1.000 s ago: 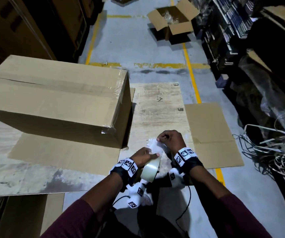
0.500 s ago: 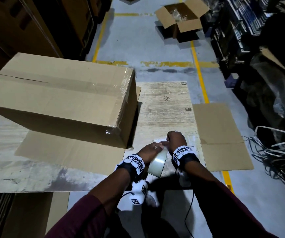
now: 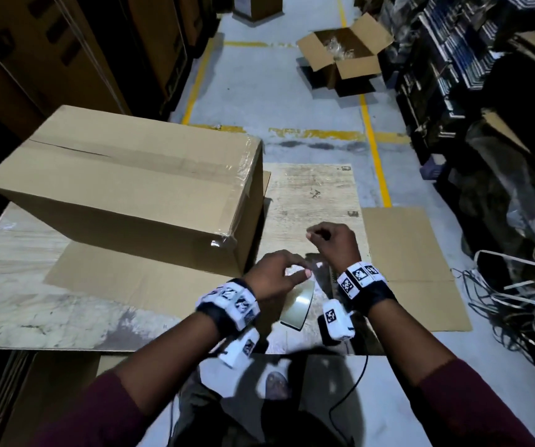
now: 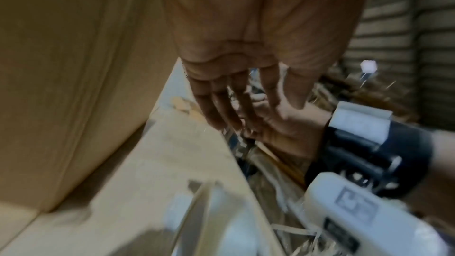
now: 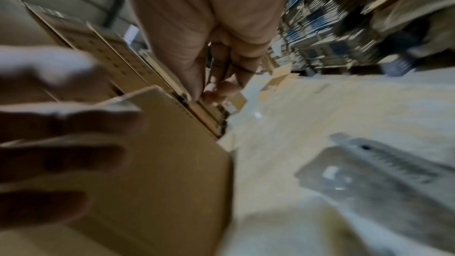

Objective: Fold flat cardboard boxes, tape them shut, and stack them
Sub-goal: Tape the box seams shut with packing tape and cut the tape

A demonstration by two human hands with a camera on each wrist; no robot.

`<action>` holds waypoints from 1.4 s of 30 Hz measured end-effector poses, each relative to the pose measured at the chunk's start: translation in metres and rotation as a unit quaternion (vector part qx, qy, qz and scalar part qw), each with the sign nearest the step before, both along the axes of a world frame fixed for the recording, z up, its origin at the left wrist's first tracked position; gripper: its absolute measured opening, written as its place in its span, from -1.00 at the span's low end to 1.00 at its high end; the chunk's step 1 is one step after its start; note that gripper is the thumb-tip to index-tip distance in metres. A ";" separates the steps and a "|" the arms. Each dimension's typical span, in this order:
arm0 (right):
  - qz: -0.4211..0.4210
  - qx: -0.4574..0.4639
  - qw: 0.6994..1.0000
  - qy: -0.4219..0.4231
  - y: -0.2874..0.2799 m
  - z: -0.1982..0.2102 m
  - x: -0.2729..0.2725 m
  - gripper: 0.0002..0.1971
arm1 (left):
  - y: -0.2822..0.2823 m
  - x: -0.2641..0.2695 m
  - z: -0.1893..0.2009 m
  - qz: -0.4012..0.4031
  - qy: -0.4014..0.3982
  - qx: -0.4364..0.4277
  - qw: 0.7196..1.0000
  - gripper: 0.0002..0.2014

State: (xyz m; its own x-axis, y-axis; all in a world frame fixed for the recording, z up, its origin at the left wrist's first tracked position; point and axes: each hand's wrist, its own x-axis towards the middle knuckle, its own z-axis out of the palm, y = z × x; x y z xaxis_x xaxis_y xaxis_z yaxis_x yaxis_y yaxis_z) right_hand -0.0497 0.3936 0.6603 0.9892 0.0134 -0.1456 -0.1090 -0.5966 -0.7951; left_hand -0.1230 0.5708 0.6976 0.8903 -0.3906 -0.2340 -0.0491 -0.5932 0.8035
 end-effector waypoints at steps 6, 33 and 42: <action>0.033 0.254 0.966 -0.025 0.078 0.048 0.000 -0.89 | 0.088 -0.003 0.093 0.102 -0.128 -0.100 0.981 -0.86; 0.107 0.181 0.973 -0.097 0.118 0.044 -0.044 -0.78 | 0.159 0.032 0.048 0.150 -0.215 0.108 0.959 -0.59; 0.134 0.145 0.972 -0.128 0.130 0.035 -0.039 -0.70 | 0.151 0.026 0.036 0.147 -0.297 0.177 0.927 -0.32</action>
State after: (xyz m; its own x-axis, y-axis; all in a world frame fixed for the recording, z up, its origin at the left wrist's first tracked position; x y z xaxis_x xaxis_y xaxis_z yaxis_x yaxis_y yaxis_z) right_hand -0.0884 0.5233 0.6955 0.9481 0.2788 0.1528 0.2426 -0.3236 -0.9146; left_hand -0.0970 0.7219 0.7334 0.9586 -0.1042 0.2651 -0.2163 -0.8721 0.4390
